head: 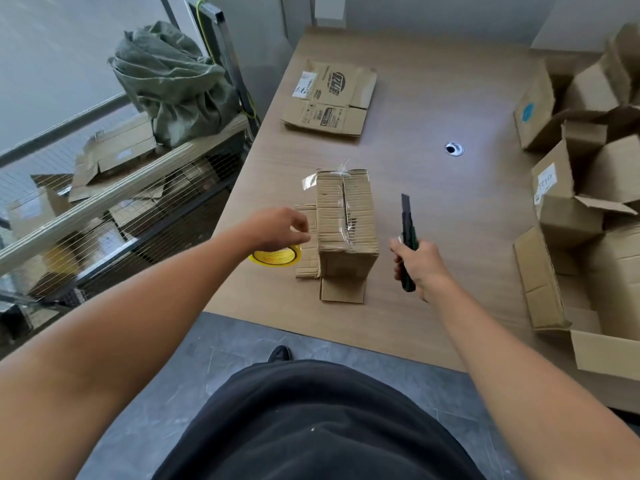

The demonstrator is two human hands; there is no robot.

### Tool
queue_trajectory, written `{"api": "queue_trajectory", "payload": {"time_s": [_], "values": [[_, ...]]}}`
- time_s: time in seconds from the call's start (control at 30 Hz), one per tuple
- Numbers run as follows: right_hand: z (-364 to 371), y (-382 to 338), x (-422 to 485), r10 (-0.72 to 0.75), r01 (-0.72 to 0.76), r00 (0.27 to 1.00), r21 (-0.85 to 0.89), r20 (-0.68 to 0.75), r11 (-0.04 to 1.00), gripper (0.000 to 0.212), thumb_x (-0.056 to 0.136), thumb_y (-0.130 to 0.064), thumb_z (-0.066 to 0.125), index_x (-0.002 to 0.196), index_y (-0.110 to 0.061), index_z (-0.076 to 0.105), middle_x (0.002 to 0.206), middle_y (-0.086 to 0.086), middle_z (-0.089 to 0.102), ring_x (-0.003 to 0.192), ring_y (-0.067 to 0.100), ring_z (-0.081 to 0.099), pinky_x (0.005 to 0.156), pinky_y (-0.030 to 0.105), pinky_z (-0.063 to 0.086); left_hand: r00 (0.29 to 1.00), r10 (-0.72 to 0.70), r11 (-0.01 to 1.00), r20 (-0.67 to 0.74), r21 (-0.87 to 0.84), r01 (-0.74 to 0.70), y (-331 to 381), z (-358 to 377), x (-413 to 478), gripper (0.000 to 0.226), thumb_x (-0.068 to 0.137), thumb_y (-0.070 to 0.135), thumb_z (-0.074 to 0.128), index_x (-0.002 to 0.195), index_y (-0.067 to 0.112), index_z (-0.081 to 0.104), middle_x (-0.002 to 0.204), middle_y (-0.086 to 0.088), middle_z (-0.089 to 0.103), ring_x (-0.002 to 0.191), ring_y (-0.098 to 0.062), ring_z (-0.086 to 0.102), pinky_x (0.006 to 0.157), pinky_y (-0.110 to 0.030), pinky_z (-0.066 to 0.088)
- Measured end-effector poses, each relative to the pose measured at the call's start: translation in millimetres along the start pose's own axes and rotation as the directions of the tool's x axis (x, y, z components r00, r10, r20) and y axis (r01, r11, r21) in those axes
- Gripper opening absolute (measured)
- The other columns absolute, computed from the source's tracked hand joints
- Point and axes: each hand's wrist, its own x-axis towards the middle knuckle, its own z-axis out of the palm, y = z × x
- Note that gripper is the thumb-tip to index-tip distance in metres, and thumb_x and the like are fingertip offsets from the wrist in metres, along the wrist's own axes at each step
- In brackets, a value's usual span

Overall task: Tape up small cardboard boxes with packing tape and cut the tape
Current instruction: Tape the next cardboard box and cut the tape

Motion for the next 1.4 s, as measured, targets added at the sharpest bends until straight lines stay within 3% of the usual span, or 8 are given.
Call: {"api": "queue_trajectory", "payload": {"time_s": [0.17,0.3,0.5,0.7,0.93,1.07,1.23,1.4], "values": [[-9.4,-26.3,-18.2,-0.092,0.018,0.991,-0.588,-0.097,0.809,0.039,0.097,-0.048,0.058,0.102,-0.01,0.05,0.086,0.015,0.063,0.071,0.034,0.064,0.056,0.036,0.049,0.998,0.056,0.997,0.002,-0.055,-0.055,-8.8,16.1,4.2,0.014,0.091,0.044,0.068,0.09,0.031,0.066,0.109,0.012,0.069,0.085,-0.007,0.058,0.072,-0.021,0.036],[40.6,-59.1,-56.4,-0.33,0.315,0.942,-0.507,0.062,0.803,0.033,0.1,-0.045,0.047,0.094,-0.013,0.053,0.093,0.015,0.065,0.085,0.034,0.061,0.075,0.036,0.052,0.997,0.083,0.977,-0.006,-0.196,-0.082,-14.0,20.5,8.6,0.02,0.094,0.039,0.067,0.094,0.019,0.069,0.107,0.008,0.071,0.054,0.004,0.053,0.042,-0.01,0.033],[109.7,-38.0,-69.2,-0.177,0.29,0.957,-0.766,0.23,0.574,0.052,0.105,-0.034,0.041,0.134,0.006,0.058,0.154,0.015,0.038,0.142,0.029,0.033,0.12,0.035,0.023,0.996,0.063,0.941,0.069,-0.336,-0.036,-23.5,22.8,4.3,0.017,0.098,0.026,0.06,0.105,0.013,0.067,0.112,-0.004,0.069,0.068,-0.021,0.064,0.051,-0.028,0.051],[117.9,-38.4,-69.7,-0.144,0.266,0.964,-0.812,0.223,0.519,0.055,0.106,-0.034,0.038,0.132,0.01,0.057,0.16,0.019,0.03,0.15,0.032,0.024,0.124,0.038,0.016,0.976,0.149,0.799,0.157,-0.601,-0.025,-63.7,23.0,-11.4,0.029,0.103,0.028,0.054,0.131,0.026,0.061,0.125,0.003,0.065,0.088,-0.018,0.07,0.076,-0.035,0.061],[128.0,-36.9,-76.8,-0.023,0.265,0.962,-0.904,0.273,0.335,0.061,0.107,-0.04,0.029,0.132,0.007,0.058,0.167,0.02,-0.001,0.155,0.03,-0.007,0.126,0.043,-0.003,0.958,0.148,0.937,0.244,-0.345,-0.057,-77.6,32.1,1.6,0.014,0.099,0.037,0.061,0.104,0.027,0.069,0.101,0.001,0.069,0.047,-0.007,0.058,0.047,-0.025,0.046],[139.9,-39.4,-74.4,0.008,0.207,0.976,-0.938,0.218,0.278,0.062,0.106,-0.043,0.027,0.129,0.001,0.063,0.167,0.018,-0.009,0.155,0.03,-0.013,0.125,0.045,-0.007,0.976,0.17,0.985,0.133,-0.049,-0.165,-69.9,25.7,-0.8,0.022,0.101,0.04,0.055,0.107,0.024,0.068,0.114,-0.002,0.067,0.095,-0.022,0.064,0.077,-0.033,0.048],[151.3,-33.1,-79.1,0.074,0.153,0.984,-0.984,0.159,0.091,0.043,0.1,-0.036,0.041,0.119,-0.009,0.069,0.16,0.025,-0.03,0.149,0.04,-0.026,0.123,0.052,-0.011,0.913,0.4,0.914,-0.082,0.107,-0.391,-57.6,17.9,-26.5,0.025,0.102,0.039,0.048,0.101,0.02,0.063,0.102,0.0,0.06,0.09,-0.023,0.059,0.075,-0.034,0.044],[128.5,-41.6,-83.3,0.033,0.232,0.961,-0.865,0.275,0.445,0.052,0.105,-0.046,0.038,0.105,-0.008,0.073,0.166,0.015,-0.021,0.152,0.029,-0.024,0.122,0.043,-0.012,0.963,0.232,0.965,-0.134,0.159,-0.21,-80.7,12.6,-42.1,0.036,0.091,0.057,0.06,0.084,0.024,0.047,0.091,0.008,0.051,0.075,-0.014,0.047,0.09,-0.036,0.038]]}}
